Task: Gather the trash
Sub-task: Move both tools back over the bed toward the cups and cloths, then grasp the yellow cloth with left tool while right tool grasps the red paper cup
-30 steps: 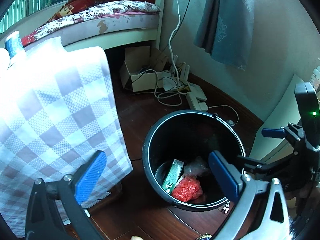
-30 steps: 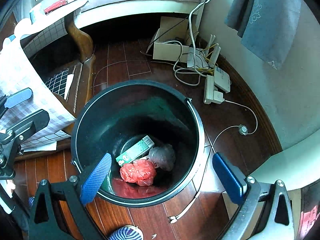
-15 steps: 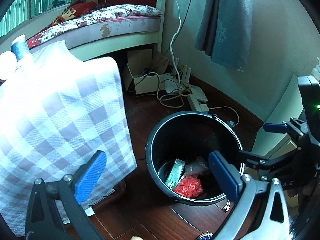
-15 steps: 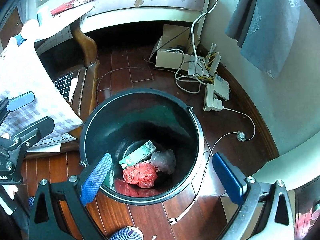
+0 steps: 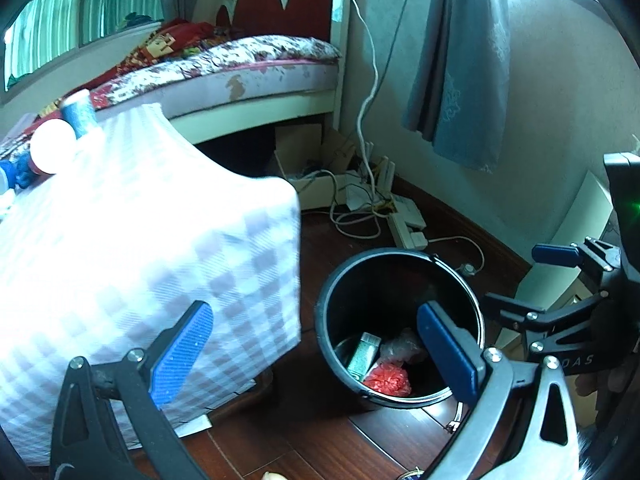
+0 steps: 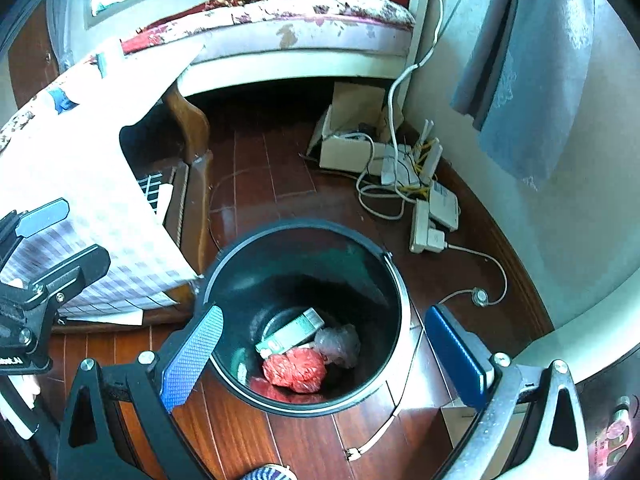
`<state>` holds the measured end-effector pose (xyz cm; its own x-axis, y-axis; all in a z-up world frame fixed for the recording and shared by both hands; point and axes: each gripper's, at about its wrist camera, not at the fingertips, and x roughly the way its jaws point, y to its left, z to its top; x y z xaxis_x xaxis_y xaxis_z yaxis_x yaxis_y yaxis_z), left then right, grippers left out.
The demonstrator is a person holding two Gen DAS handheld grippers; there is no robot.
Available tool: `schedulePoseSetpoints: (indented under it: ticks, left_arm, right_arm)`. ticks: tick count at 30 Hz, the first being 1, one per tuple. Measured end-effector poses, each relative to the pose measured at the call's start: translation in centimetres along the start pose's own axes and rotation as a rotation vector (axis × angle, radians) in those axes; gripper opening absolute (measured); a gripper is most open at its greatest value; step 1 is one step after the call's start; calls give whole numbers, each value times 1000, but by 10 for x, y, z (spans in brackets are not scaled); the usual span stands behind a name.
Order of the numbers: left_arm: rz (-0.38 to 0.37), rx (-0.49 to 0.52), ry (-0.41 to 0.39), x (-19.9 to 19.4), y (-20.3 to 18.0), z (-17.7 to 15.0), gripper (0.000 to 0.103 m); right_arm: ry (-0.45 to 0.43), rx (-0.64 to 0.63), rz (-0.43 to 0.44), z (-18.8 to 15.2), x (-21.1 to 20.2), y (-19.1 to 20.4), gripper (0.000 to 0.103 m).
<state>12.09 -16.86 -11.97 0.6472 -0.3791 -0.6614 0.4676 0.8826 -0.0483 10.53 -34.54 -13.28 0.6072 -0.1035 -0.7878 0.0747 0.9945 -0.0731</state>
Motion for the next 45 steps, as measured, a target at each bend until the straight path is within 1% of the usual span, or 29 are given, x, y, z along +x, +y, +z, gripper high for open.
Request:
schedulePoseSetpoints:
  ticks: [4, 12, 18, 21, 26, 31, 33, 35, 36, 37, 40, 43, 45]
  left_arm:
    - [34, -13, -18, -16, 12, 5, 102]
    - [98, -58, -74, -48, 43, 13, 102]
    - [152, -107, -111, -69, 75, 14, 102]
    - [183, -133, -123, -77, 93, 13, 102]
    - [242, -186, -132, -90, 131, 11, 102]
    - [309, -220, -131, -107, 171, 4, 102]
    - [344, -240, -129, -113, 189, 2, 102]
    - [372, -261, -129, -119, 206, 0, 102]
    - [387, -271, -130, -121, 216, -1, 102]
    - [405, -284, -132, -124, 226, -2, 102]
    - [450, -319, -128, -128, 256, -3, 102]
    - [491, -366, -122, -127, 288, 1, 102]
    - [498, -402, -121, -125, 307, 4, 102]
  right_arm:
    - [-45, -11, 21, 10, -15, 13, 102]
    - [-116, -47, 74, 33, -35, 52, 102]
    - [-153, -30, 160, 54, -42, 80, 102]
    - [-173, -27, 194, 64, -43, 97, 102]
    - [-206, -60, 228, 78, -45, 135, 102]
    - [-227, -127, 270, 94, -44, 180, 102]
    - [-239, -153, 272, 103, -43, 197, 102]
    - [-250, -166, 296, 112, -41, 213, 102]
    - [-279, -179, 306, 117, -41, 223, 102]
    - [-289, -193, 308, 121, -40, 231, 102]
    - [-255, -237, 333, 138, -34, 261, 102]
    - [-207, -255, 395, 156, -19, 286, 102]
    - [-198, -282, 415, 168, -10, 303, 102]
